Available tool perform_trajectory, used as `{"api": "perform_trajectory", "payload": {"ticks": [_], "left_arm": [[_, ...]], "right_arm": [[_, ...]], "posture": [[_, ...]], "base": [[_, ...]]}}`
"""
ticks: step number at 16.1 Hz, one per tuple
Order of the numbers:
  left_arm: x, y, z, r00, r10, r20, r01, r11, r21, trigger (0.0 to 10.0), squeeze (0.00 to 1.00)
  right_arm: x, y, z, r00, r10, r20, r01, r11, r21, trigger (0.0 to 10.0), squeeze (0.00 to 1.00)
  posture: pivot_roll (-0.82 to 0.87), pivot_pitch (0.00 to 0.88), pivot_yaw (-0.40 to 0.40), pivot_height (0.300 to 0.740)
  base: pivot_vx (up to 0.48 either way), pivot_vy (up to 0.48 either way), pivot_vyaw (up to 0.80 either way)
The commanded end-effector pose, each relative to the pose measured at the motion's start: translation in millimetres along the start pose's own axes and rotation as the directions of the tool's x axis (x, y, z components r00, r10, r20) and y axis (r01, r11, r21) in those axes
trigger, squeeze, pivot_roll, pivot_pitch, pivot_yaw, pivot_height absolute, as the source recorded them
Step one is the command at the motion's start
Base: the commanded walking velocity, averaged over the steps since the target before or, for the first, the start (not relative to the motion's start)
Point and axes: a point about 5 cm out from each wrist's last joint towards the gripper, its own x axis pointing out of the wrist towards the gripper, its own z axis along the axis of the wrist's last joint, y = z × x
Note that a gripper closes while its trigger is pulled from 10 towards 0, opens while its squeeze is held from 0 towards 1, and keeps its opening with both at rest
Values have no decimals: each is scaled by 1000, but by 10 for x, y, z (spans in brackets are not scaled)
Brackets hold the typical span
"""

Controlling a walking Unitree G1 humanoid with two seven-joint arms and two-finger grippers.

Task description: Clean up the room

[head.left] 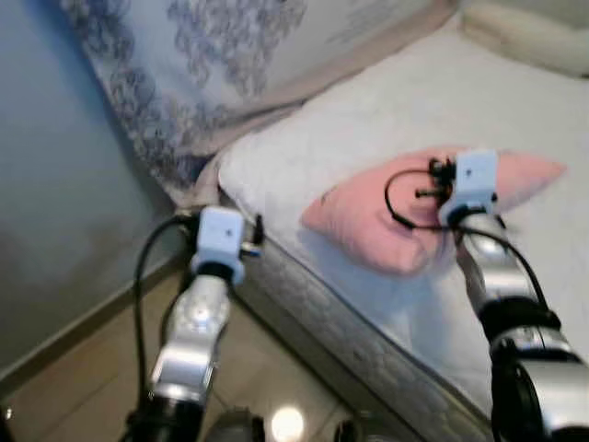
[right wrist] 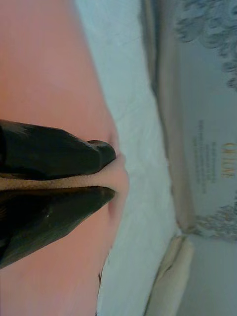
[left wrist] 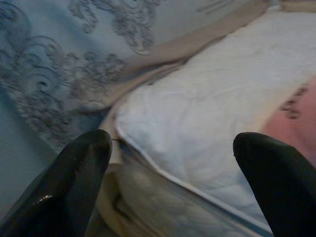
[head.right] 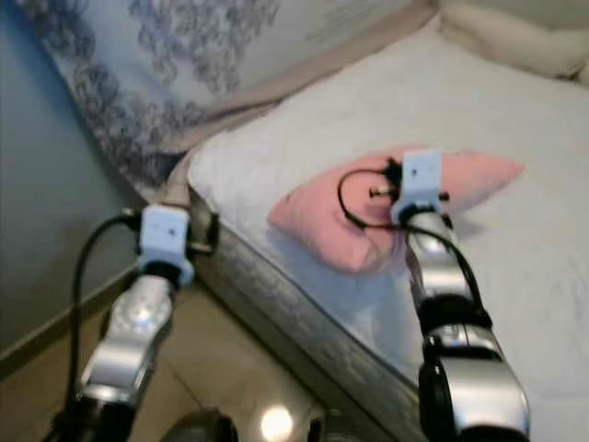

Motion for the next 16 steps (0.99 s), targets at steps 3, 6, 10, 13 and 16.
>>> {"api": "perform_trajectory", "payload": {"ticks": [3, 6, 10, 13, 16], "left_arm": [[-41, -36, 42, 999, -24, 28, 24, 1000, 13, 10000, 0], [-37, 19, 45, 999, 31, 24, -31, 999, -11, 10000, 0], [-41, -1, 13, 999, 32, 4, -32, 999, 6, 10000, 0], [-50, -17, -4, 999, 35, -9, -35, 999, 8, 10000, 0], [-53, -25, 3, 999, 42, -10, -41, 998, 38, 10000, 0]], "right_arm": [[41, -57, 118, 999, -23, 43, 23, 1000, -10, 0, 0], [57, -70, 139, 999, -26, 45, 27, 999, -21, 0, 0], [67, -68, 145, 999, -21, 43, 22, 999, -24, 0, 0], [53, -65, 119, 999, -20, 37, 21, 999, -27, 0, 0], [57, -66, 112, 999, -21, 33, 22, 999, -27, 0, 0]], "posture": [[40, 76, -27, 740], [44, 78, -28, 740], [45, 79, -35, 740], [48, 82, -38, 740], [55, 87, -42, 740]], "base": [[104, -388, 433], [412, -110, 421], [304, 0, 205], [0, 0, 0], [0, 0, 0]]}}
